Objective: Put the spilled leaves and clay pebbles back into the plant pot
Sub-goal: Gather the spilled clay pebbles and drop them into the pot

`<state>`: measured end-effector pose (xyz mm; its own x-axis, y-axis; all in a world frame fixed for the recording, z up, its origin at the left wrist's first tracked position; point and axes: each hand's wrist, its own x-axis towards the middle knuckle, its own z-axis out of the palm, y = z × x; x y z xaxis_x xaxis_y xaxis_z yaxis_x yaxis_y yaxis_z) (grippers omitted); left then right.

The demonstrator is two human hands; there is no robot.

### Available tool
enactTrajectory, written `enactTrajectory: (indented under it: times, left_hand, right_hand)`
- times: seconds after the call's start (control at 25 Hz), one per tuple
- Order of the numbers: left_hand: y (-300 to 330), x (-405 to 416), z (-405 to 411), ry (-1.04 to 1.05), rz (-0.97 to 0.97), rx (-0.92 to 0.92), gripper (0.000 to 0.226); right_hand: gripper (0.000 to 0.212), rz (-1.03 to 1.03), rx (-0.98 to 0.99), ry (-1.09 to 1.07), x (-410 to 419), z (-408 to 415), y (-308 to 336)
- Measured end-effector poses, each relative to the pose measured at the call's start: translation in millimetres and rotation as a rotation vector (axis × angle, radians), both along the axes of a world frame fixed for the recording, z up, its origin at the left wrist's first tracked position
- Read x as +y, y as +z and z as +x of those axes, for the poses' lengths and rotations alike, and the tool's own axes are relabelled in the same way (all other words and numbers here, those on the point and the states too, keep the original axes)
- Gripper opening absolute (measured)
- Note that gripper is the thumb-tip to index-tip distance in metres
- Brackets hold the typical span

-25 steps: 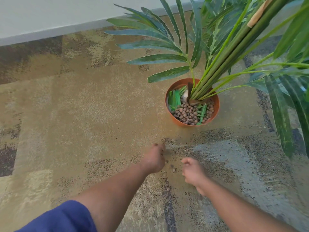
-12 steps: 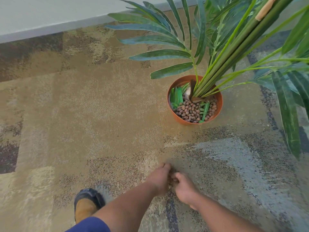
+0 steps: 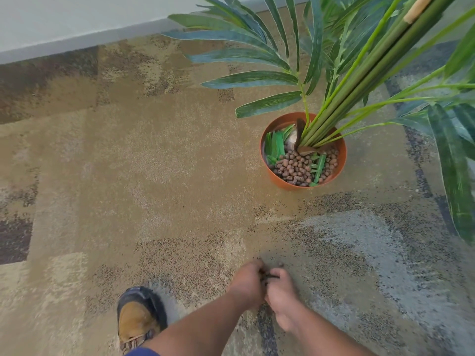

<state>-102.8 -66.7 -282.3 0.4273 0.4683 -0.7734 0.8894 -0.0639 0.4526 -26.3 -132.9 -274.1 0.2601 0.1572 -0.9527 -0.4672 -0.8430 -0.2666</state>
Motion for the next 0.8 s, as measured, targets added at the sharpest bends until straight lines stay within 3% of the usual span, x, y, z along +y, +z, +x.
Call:
enactTrajectory:
  times: [0.16,0.28,0.44,0.68,0.8]
  left_hand:
    - [1.1,13.8,0.3,0.235,-0.172,-0.016,0.019]
    - [7.8,21.1,1.2,0.341,-0.183,-0.061,0.005]
    - [40.3,42.0,19.6,0.527,-0.193,-0.135,0.003]
    - [116.7,117.7,93.1,0.507,0.037,-0.448,0.018]
    - [127.9,141.7,130.4,0.538,0.092,-0.511,0.017]
  right_hand:
    - [0.023,0.023,0.065,-0.001,0.4,5.9,2.6]
    - [0.018,0.007,-0.015,-0.033,5.3,7.7,11.3]
    - [0.015,0.079,-0.122,-0.154,28.2,23.2,44.8]
    - [0.024,0.487,-0.358,-0.356,103.7,95.4,103.6]
    - [0.023,0.546,-0.457,-0.334,137.5,124.3,109.6]
